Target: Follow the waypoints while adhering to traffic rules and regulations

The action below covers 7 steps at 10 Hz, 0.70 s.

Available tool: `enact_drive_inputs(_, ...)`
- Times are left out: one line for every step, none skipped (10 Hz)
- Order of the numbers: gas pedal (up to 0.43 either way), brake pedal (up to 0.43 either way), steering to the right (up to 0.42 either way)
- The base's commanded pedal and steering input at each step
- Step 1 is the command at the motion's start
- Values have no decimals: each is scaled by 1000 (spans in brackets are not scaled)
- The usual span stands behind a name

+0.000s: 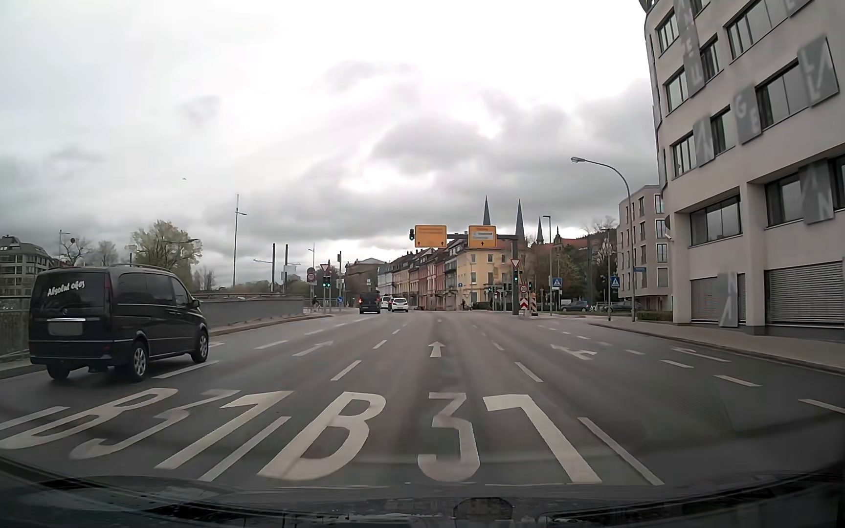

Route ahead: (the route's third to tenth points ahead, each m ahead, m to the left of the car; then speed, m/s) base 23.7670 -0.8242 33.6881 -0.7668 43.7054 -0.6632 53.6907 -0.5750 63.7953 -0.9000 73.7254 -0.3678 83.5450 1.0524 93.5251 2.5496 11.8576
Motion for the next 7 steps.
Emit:
enact_drive_inputs(157,0,3)
enact_drive_inputs(157,0,2)
enact_drive_inputs(157,0,2)
enact_drive_inputs(157,0,2)
enact_drive_inputs(157,0,2)
enact_drive_inputs(157,0,2)
enact_drive_inputs(157,0,2)
